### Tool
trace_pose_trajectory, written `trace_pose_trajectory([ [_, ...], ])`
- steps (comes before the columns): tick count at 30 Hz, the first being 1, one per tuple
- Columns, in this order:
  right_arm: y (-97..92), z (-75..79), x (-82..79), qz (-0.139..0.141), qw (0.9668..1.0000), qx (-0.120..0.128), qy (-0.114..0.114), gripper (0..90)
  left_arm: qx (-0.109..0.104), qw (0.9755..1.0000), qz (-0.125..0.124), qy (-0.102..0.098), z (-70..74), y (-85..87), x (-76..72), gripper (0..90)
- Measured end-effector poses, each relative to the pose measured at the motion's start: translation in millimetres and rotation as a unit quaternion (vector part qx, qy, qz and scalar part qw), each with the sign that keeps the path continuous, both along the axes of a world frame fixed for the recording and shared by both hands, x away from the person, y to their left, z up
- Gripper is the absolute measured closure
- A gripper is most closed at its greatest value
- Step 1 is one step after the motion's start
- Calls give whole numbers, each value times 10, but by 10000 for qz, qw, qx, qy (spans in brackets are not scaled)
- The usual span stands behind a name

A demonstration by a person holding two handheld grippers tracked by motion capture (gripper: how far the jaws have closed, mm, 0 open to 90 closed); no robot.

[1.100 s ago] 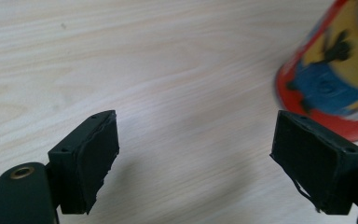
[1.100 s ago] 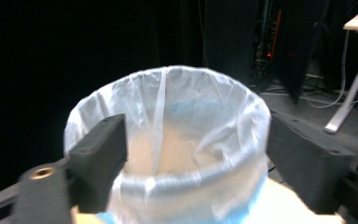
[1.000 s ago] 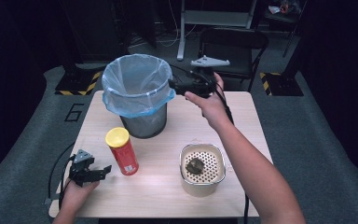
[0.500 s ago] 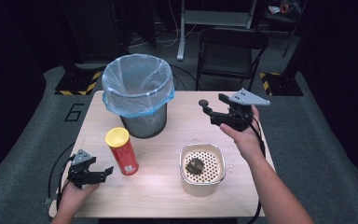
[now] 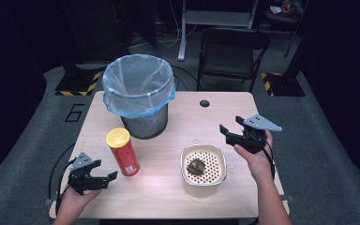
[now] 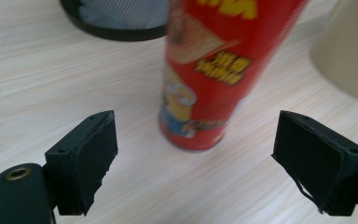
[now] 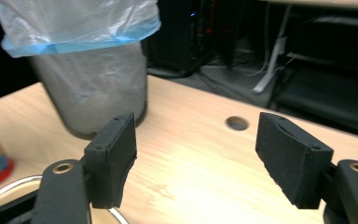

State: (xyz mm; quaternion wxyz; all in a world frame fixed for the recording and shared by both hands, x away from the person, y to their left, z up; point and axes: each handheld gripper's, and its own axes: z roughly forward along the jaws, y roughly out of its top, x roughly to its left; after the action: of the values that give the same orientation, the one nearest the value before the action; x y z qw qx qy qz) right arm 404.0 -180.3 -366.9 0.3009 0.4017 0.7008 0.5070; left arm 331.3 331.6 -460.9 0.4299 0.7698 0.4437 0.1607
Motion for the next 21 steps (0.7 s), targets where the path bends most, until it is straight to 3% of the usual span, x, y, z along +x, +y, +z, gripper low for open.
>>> trace_pose_trajectory([
  [9,-89,37,-91,35,9997,238,-21,284,-121,9999,-49,-48,-12,-243,165,123],
  [14,-111,84,-127,58,9995,302,-121,284,55,9999,-96,24,-89,-353,304,140],
  [21,-159,71,-124,14,9993,359,-98,284,-1,9999,99,-41,-198,-415,374,145],
])
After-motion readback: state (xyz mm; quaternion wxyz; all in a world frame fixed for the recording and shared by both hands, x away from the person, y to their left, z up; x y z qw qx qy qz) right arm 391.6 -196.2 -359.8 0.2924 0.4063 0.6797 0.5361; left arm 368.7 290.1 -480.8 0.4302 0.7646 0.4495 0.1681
